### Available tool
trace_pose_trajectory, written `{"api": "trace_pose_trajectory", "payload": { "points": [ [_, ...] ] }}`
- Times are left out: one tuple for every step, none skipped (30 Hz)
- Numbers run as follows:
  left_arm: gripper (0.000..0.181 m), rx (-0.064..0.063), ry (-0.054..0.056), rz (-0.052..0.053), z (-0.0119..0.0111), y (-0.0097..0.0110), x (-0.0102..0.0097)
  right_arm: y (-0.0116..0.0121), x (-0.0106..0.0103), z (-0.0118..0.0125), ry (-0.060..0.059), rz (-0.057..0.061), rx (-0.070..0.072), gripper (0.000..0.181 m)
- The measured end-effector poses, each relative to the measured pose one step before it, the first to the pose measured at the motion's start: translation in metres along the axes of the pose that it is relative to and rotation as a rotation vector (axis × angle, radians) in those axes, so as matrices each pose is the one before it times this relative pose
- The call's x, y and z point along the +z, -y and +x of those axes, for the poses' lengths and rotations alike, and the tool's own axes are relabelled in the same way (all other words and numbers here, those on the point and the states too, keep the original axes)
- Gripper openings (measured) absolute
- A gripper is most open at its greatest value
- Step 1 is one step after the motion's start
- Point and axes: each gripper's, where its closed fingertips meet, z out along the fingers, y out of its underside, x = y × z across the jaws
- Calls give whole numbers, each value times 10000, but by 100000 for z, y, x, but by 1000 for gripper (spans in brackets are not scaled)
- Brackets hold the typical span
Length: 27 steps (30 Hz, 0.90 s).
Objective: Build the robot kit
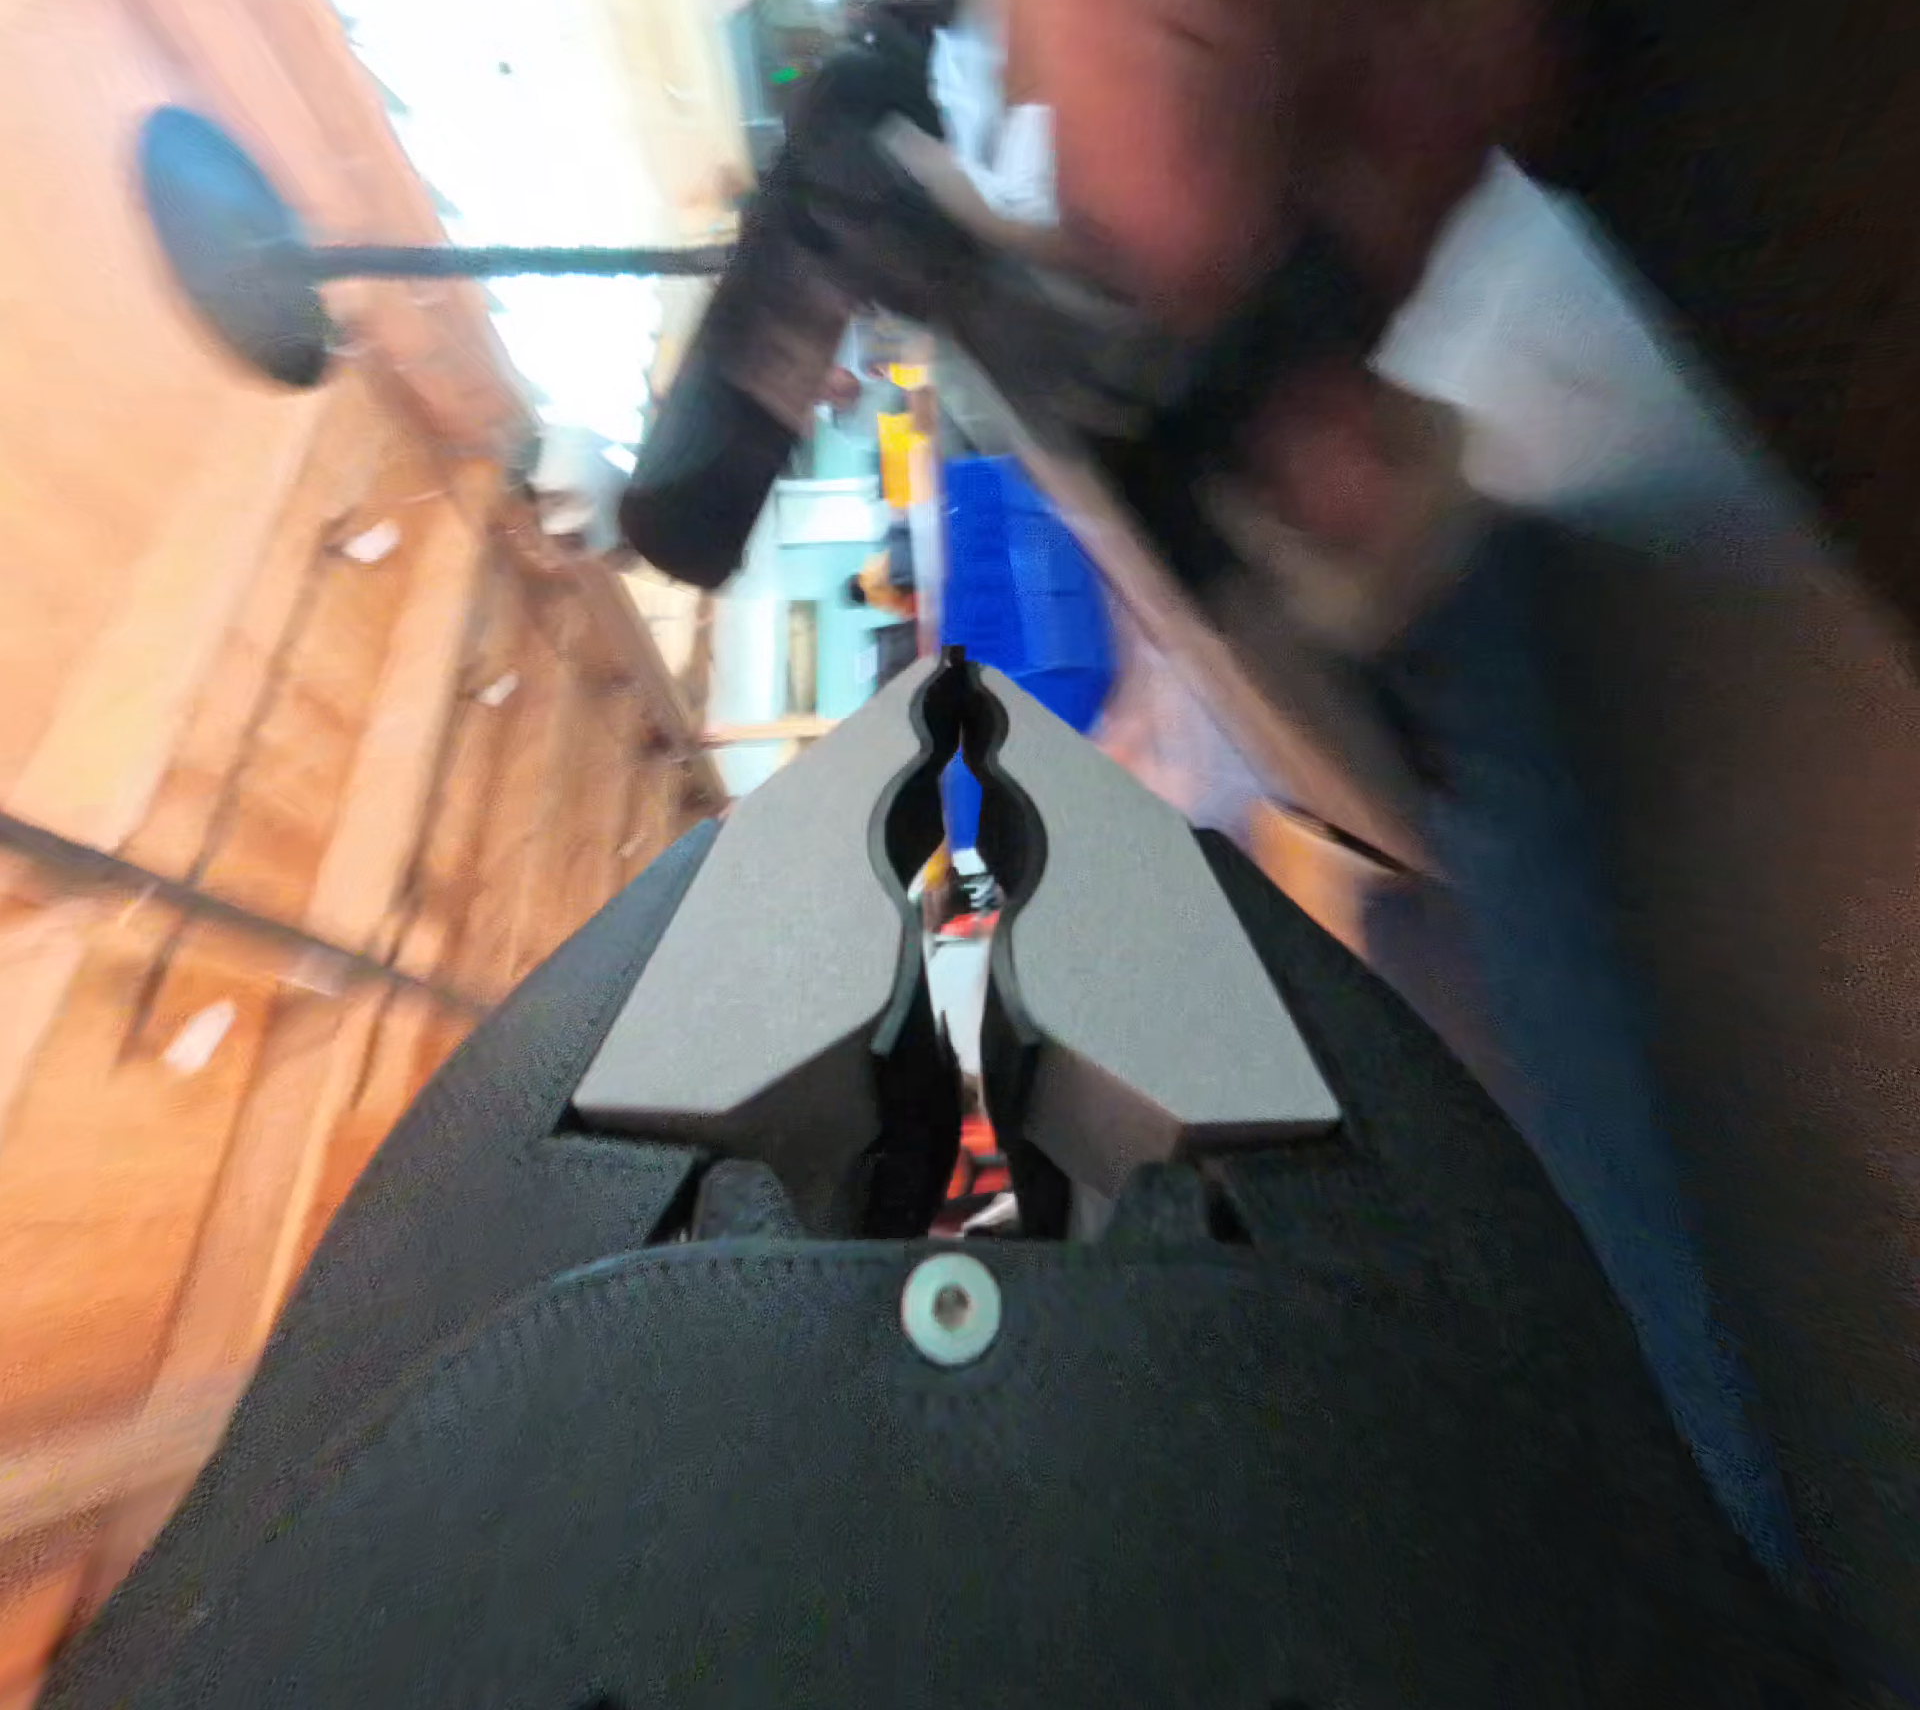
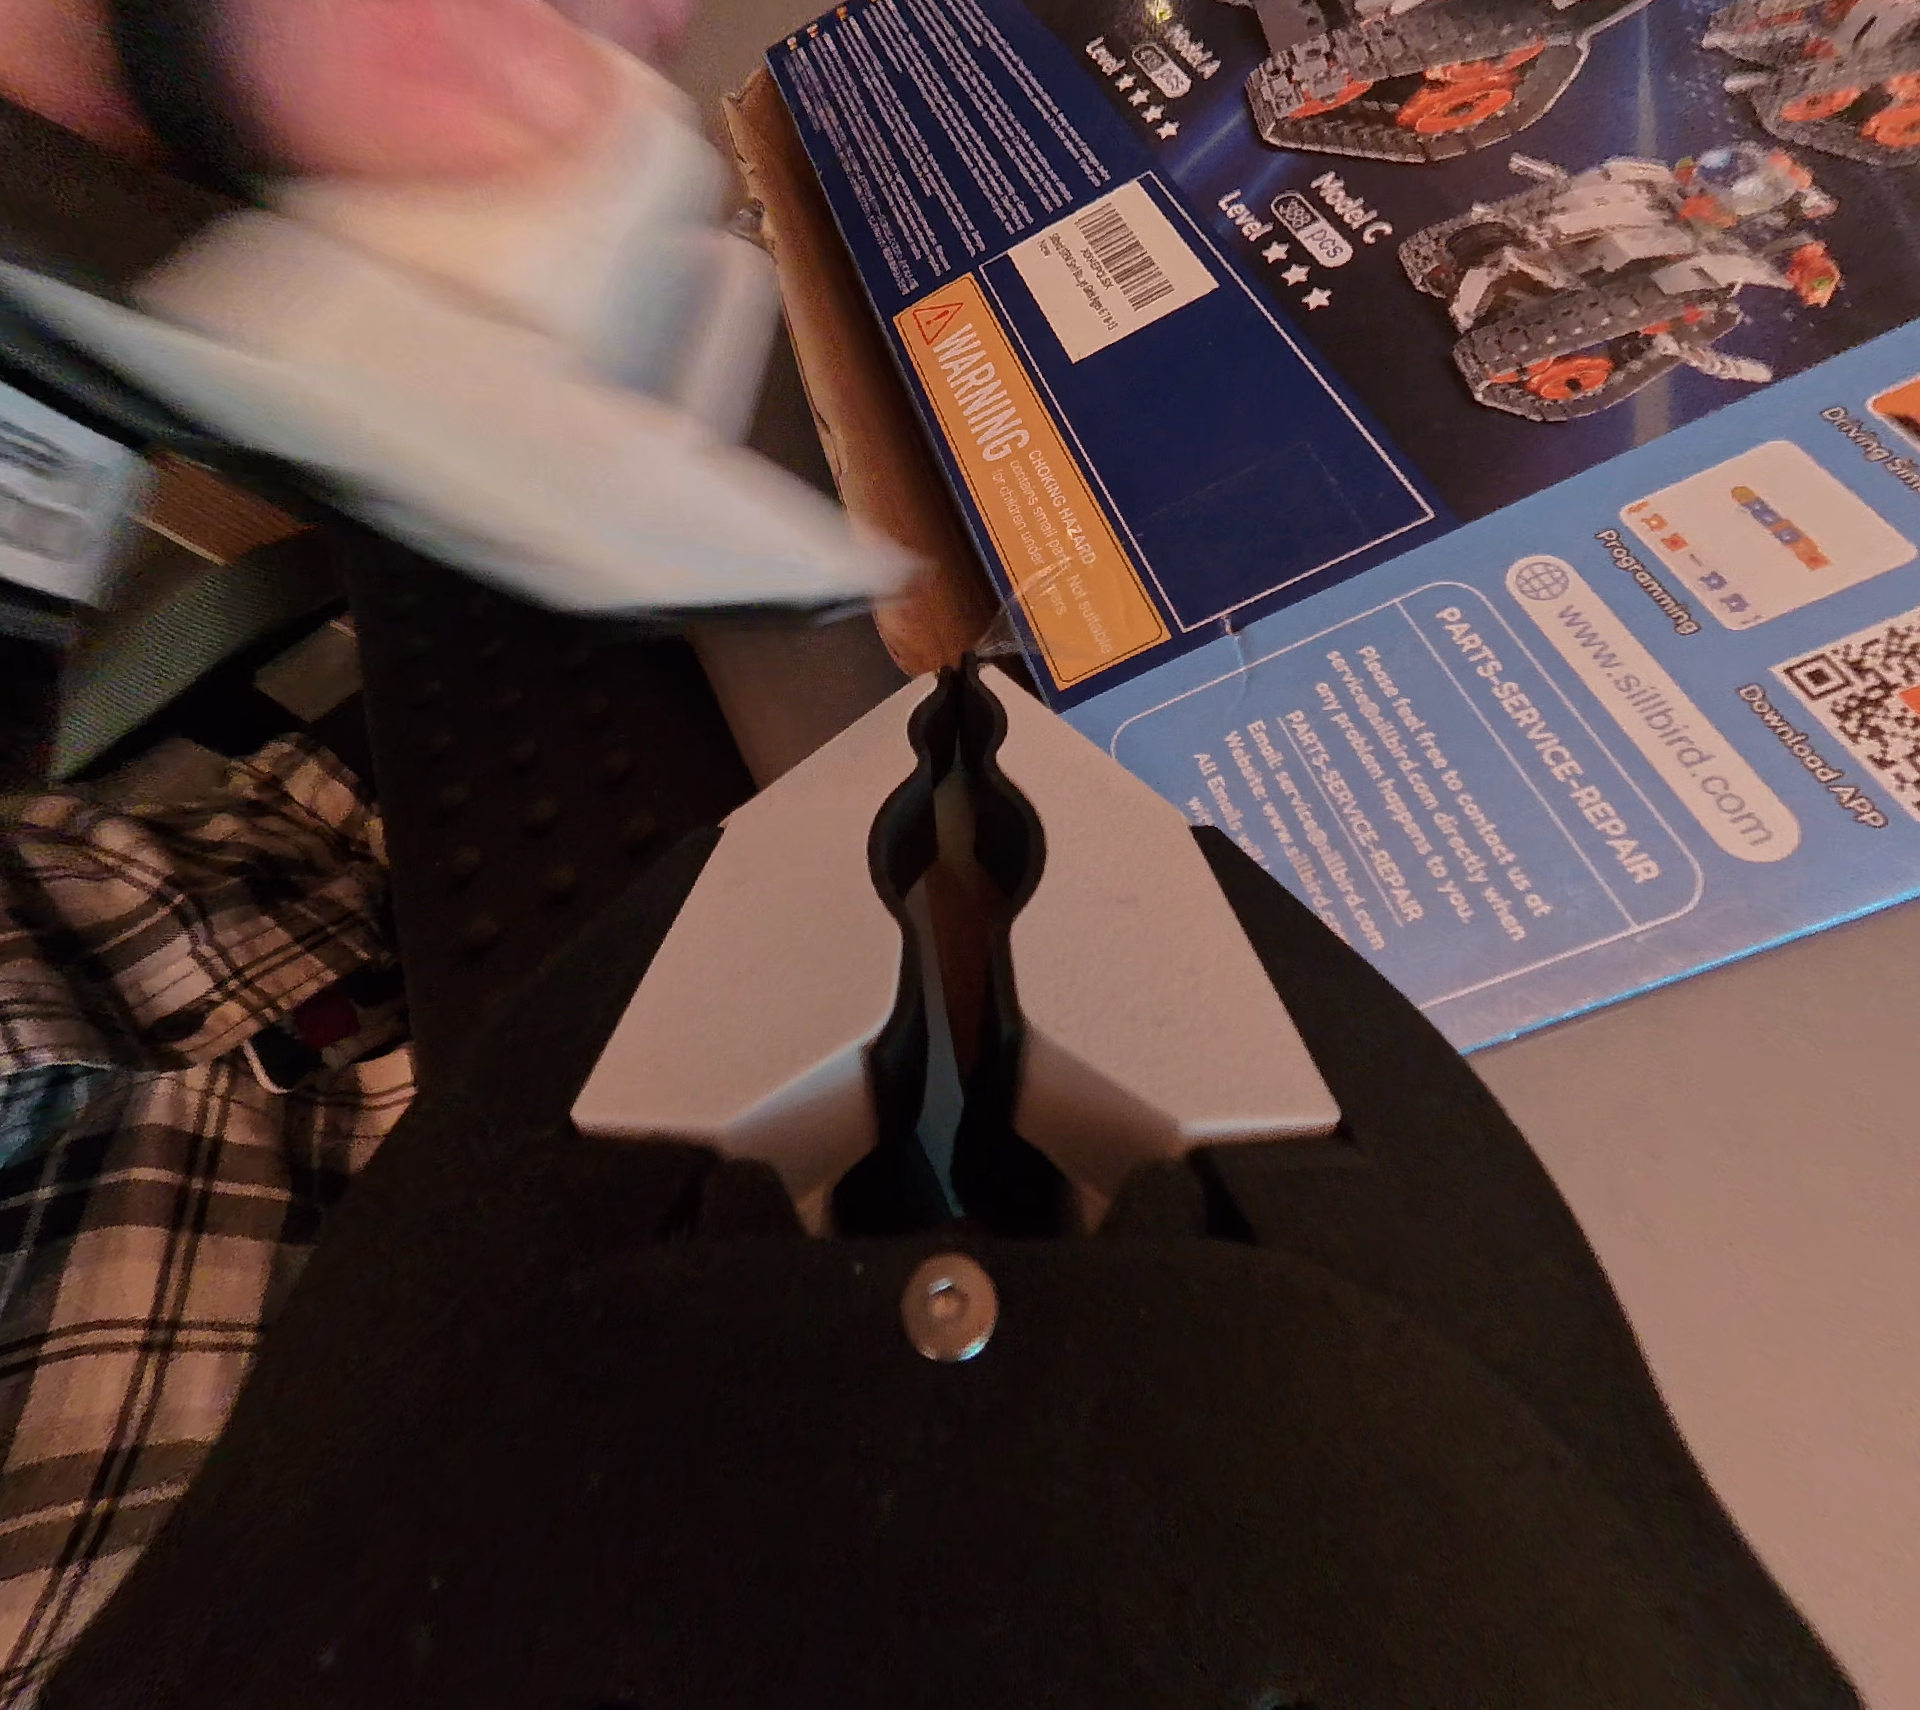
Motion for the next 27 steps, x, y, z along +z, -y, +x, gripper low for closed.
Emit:
{"api": "trace_pose_trajectory", "payload": {
  "points": [
    [0, -497, 1177, -521, -4627, 358, 454, 343, 283, -331, -51, -126, -156, 0],
    [0, -1148, 30, 4, -2348, 383, 848, 236, 282, -272, 69, -28, -7, 0],
    [0, -315, -998, -883, 919, -2121, 1145, 48, 164, -160, 84, -24, 24, 0],
    [0, 727, -820, -383, 2002, -1884, 488, -55, 146, -116, 44, -2, -48, 0],
    [0, 238, -1036, 155, 2545, -507, -305, -36, 93, -97, -10, 44, -75, 0],
    [0, -766, -818, 47, 1680, -234, -396, 29, 95, -110, 15, 42, -2, 0],
    [0, -719, -304, 20, 599, -376, -466, 51, 55, -108, 54, -4, 27, 0],
    [0, -259, -242, -15, 391, -592, -594, 28, 45, -96, 33, -17, -6, 0],
    [0, -188, -441, -119, 662, -778, -576, 42, 58, -100, 15, -8, -26, 0],
    [0, -37, -457, -119, 951, -747, -461, 35, 43, -105, 26, -21, -30, 0],
    [0, 223, -196, -82, 848, -591, -275, 22, 3, -96, 50, -17, -12, 0],
    [5, 317, -79, -212, 736, -635, -14, 61, 9, -93, 55, 1, -3, 0],
    [11, 237, -330, -179, 1048, -513, 140, 71, 52, -62, 24, 3, -13, 0],
    [13, 187, -108, 13, 602, -198, 192, 53, 53, -59, -3, -1, -16, 0],
    [13, 167, -40, -41, 321, -224, 315, 48, 13, -43, -7, 0, -5, 0],
    [13, 105, -68, -54, 203, -153, 349, 57, 42, -27, -10, -1, -7, 0],
    [11, 19, 33, 134, -38, 221, 273, 51, 58, -49, -13, -7, -12, 0],
    [9, -34, -13, 127, -15, 311, 250, 85, 53, -45, 0, -6, 1, 0],
    [5, 42, -26, 14, 113, 193, 271, 105, 52, 13, 10, -3, 10, 0],
    [1, 159, 32, 104, 177, 294, 143, 81, 38, -20, 10, -4, 5, 0],
    [0, 115, 19, 122, 235, 258, -13, 26, 9, -41, 8, -5, 0, 0],
    [0, 66, -42, 34, 163, 75, -207, 20, -32, -9, 7, 2, 1, 0],
    [8, -94, -183, 78, 194, 101, -409, 23, 30, 2, 5, 13, 2, 0],
    [14, -196, -201, -7, 194, -154, -353, 21, 33, 15, 4, 5, -2, 0],
    [18, -5, -91, -161, 170, -452, -136, 10, 18, 17, 9, -1, 0, 0],
    [18, 96, 88, -162, 13, -374, 114, 17, -12, -12, 12, -1, -2, 0],
    [14, 67, 47, -12, 75, 31, 228, 25, -11, -2, 6, -5, -10, 0]
  ]
}}
